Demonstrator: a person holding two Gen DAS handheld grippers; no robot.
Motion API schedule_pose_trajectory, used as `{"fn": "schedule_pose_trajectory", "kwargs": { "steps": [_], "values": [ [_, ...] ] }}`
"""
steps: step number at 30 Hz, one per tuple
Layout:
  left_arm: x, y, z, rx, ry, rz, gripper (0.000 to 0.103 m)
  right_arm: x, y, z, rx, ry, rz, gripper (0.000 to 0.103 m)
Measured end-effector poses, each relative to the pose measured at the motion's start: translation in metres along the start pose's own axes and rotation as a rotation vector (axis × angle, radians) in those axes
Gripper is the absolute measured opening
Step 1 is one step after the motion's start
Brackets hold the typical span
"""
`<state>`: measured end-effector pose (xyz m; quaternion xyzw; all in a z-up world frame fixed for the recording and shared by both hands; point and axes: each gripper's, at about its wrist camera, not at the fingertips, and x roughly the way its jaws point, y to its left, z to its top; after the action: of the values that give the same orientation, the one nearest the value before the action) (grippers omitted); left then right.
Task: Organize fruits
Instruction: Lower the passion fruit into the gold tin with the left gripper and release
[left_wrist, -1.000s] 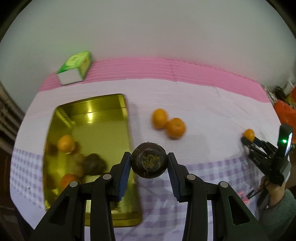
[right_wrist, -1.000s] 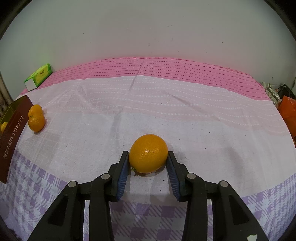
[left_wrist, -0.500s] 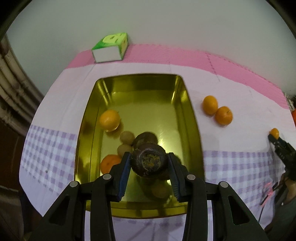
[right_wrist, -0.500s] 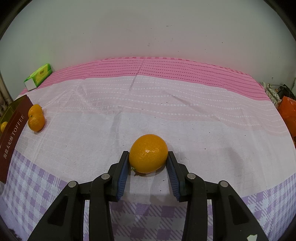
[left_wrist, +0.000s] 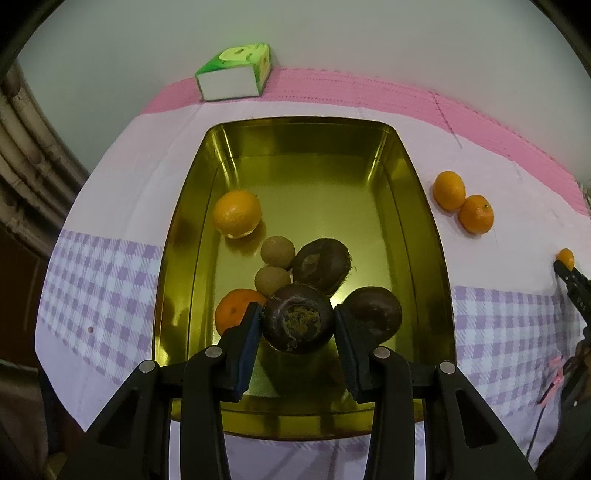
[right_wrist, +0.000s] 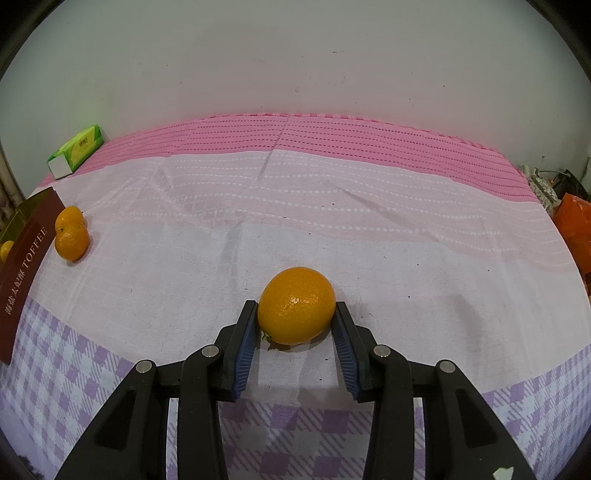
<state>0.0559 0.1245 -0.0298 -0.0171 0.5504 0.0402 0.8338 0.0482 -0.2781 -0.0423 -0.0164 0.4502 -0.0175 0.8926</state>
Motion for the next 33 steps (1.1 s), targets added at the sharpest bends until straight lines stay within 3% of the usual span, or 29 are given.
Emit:
{"fn": "schedule_pose_trajectory", "kwargs": {
  "steps": [33],
  "values": [
    [-0.0082, -0.0031, -0.0004, 0.04, -0.016, 0.004, 0.044, 0.0012, -0.0001, 0.0012, -0.002, 0.001, -0.003, 0.039]
  ]
}}
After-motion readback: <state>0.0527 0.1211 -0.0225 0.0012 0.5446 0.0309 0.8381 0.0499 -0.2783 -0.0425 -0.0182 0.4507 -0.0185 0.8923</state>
